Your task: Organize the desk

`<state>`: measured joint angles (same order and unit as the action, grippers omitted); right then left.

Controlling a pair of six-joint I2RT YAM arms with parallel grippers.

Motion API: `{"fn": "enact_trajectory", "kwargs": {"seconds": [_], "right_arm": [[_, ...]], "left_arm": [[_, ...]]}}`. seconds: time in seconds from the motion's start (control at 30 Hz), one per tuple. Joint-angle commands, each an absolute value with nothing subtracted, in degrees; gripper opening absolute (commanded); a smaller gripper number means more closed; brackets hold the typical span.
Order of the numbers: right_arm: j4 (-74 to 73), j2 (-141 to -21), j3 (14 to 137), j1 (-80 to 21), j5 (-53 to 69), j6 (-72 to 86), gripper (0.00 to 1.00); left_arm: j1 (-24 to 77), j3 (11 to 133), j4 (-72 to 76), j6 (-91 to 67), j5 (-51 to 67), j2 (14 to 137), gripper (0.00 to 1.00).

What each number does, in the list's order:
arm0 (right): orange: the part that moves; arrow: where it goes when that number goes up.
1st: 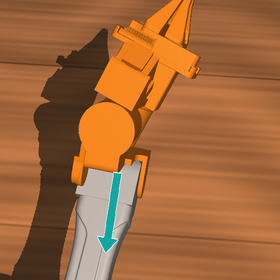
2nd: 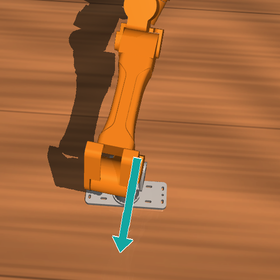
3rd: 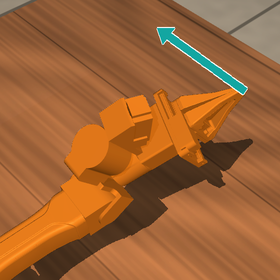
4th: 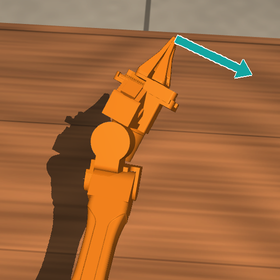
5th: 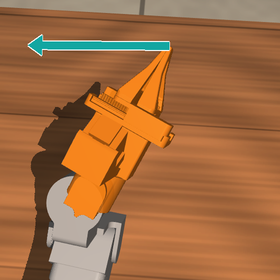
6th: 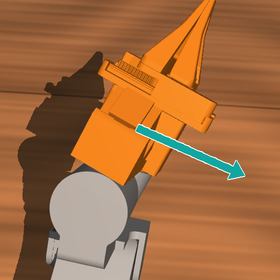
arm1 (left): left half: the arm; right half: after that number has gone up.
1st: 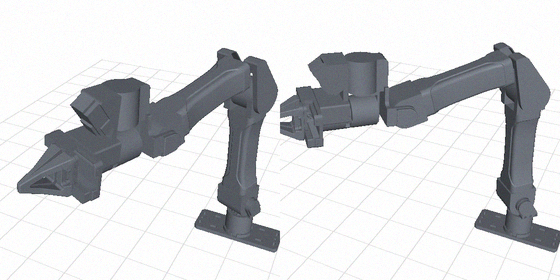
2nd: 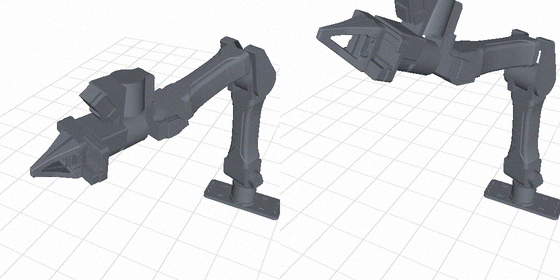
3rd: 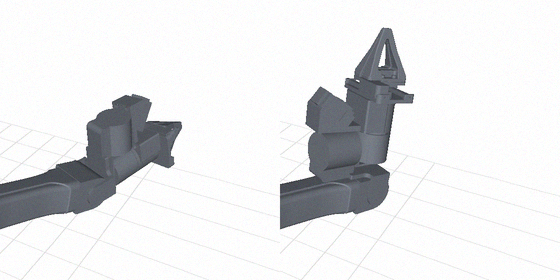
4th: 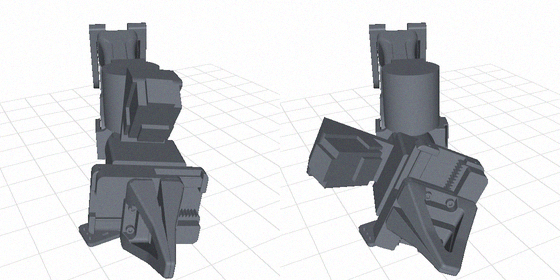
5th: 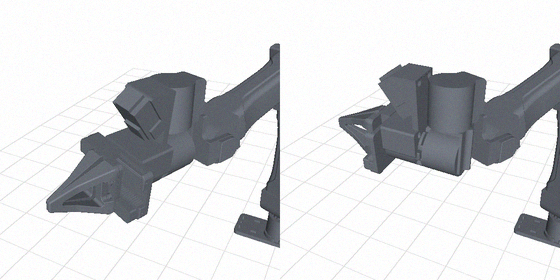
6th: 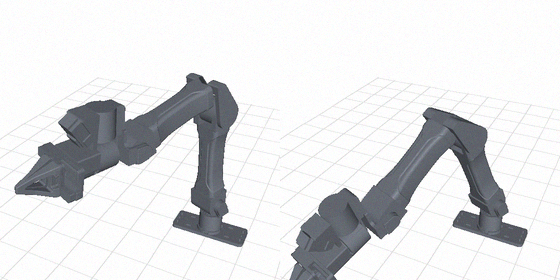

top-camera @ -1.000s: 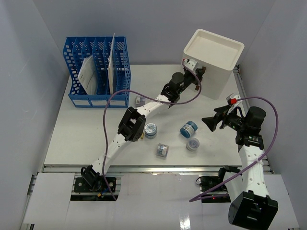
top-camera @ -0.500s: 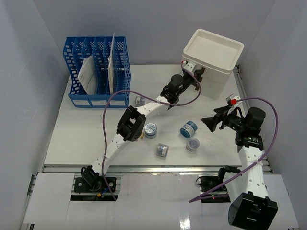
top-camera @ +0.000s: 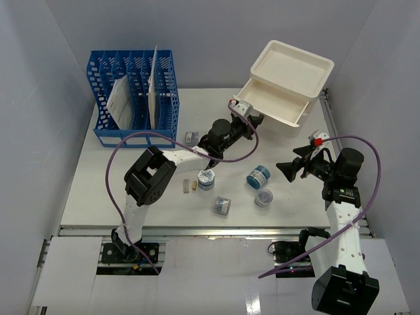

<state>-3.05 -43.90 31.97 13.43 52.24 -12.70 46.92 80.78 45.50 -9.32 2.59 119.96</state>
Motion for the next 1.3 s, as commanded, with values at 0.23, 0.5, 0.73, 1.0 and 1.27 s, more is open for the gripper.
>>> {"fn": "enact_trajectory", "kwargs": {"seconds": [0.23,0.5,0.73,1.0,1.27], "right_arm": [[-18.60,-51.62,38.59,10.66,56.34,-29.86,0.98],[-39.17,-59.80,47.20,-8.31,31.79,-37.10,0.98],[-41.39,-62.80,48.11,-20.03,21.89,-32.11,0.90],[-48.80,-71.67,51.53,-32.27,12.93,-32.17,0.99],[-44.58,-76.29,49.44,-36.89,3.12,-30.83,0.99]], "left_arm": [[47.14,80.71,38.79,-12.57,2.67,109.57,0.81],[47.11,64.63,27.96,-9.04,1.16,89.32,0.98],[46.90,46.89,18.66,-16.17,-4.03,67.79,0.98],[46.76,28.76,4.39,-29.75,-8.70,39.97,0.98],[46.76,21.41,-5.45,-35.78,-9.78,23.35,0.98]]}}
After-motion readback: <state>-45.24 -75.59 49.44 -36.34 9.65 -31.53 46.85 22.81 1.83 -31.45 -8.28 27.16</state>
